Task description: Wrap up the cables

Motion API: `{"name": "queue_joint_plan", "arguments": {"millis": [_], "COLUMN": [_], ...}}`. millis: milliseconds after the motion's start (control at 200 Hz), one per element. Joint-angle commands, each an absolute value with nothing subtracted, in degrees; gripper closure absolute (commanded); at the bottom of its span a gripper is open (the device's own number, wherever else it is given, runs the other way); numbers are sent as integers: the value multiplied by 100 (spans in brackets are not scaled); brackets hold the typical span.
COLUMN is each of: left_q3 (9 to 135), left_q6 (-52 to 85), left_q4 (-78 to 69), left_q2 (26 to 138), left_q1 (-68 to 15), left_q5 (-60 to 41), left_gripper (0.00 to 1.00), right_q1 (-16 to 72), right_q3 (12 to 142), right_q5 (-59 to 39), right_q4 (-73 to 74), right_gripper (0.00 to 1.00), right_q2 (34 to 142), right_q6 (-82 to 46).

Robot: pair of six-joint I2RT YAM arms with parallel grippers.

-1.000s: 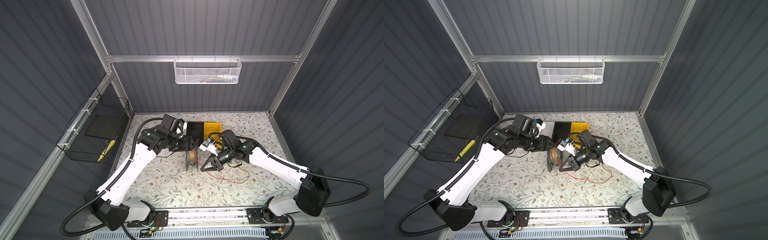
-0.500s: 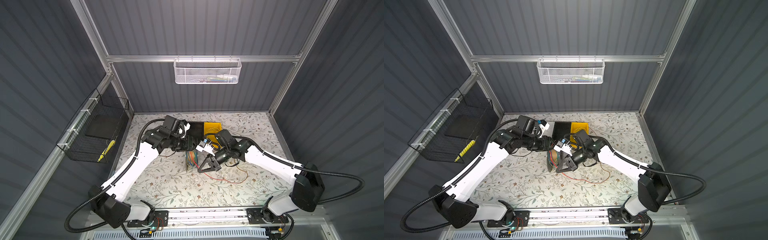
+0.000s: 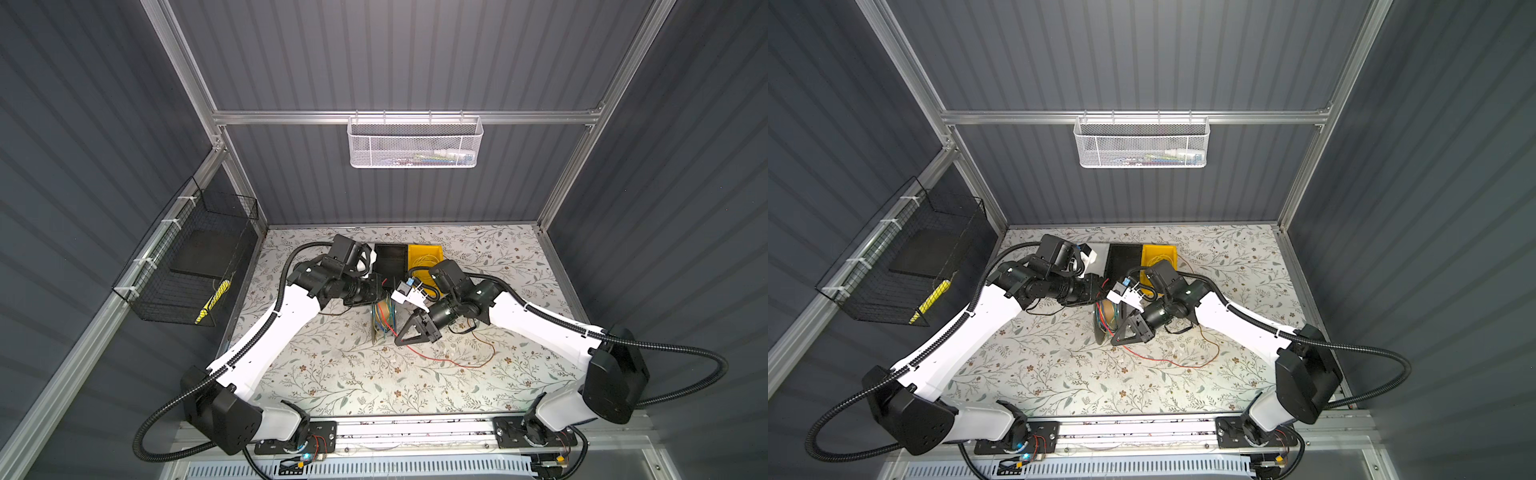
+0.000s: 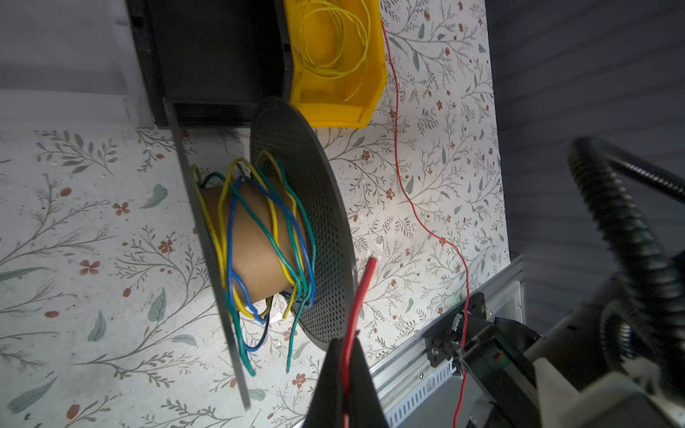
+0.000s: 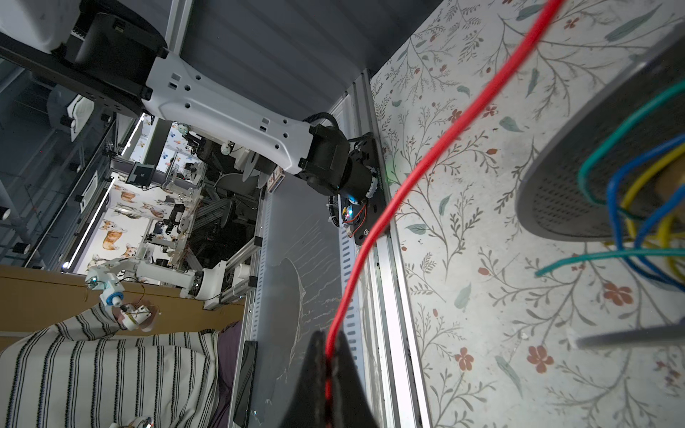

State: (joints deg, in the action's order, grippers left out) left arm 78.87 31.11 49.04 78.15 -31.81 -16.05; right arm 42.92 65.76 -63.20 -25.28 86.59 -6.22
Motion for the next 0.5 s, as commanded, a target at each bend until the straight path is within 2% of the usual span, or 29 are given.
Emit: {"name": "queue_joint_plan", "arguments": {"millis": [0,290,365,495], "left_q3": [7770,7849,7616,7677], "left_q6": [3746,4937,5377,5627], "left_q4": [4666,4467,3936,3620], "left_q2": [7471,7169,7013,7255], "left_q1": [-3123,-3146,-3146,-3162], "left_q5": [-836,297,431,222], "left_gripper": [100,100,100,100], "right_q1": [4336,4421,4469,4509], "right_q3": [6354,5895,5782,5578], "right_q5": [-6266,-5500,-5059,-4834], "right_q4": [-2300,-2065,-2020,-1831], "right_gripper": [100,100,100,100], "right_q2": [8625,8370,8284,8135], "right_q6": [-901,-1161,-1282,-1498]}}
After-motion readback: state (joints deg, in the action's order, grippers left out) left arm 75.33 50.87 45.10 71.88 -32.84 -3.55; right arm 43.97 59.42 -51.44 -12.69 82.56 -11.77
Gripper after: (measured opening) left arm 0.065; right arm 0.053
